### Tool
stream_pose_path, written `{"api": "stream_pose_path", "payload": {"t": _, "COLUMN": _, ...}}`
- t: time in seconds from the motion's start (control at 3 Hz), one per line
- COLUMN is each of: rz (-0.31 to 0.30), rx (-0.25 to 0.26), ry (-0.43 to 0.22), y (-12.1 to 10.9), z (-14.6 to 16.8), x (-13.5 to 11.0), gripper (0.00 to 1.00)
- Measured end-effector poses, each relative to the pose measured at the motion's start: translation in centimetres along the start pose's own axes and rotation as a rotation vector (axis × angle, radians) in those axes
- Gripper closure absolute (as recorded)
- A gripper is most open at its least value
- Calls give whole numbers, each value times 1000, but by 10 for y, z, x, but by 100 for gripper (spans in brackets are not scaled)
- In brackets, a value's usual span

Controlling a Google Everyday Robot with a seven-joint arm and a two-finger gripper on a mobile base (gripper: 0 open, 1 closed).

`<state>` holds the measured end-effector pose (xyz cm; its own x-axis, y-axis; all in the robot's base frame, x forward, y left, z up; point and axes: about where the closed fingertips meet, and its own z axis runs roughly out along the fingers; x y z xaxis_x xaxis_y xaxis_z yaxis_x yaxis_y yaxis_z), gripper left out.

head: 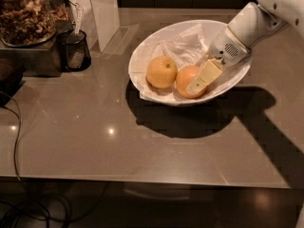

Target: Pick orange from white bowl

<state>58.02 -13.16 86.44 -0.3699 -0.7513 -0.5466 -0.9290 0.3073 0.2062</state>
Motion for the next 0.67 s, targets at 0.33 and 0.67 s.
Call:
{"api": "stream_pose_path", "payload": {"t": 0.33, "rz": 31, "rx": -21, "ry": 12, "y": -8, "z": 9, "x": 7, "gripper": 28}}
{"api": "stream_pose_path", "payload": {"t": 0.67, "rz": 43, "rx": -23, "ry": 13, "y": -11, "z": 10, "x": 9, "gripper": 47}}
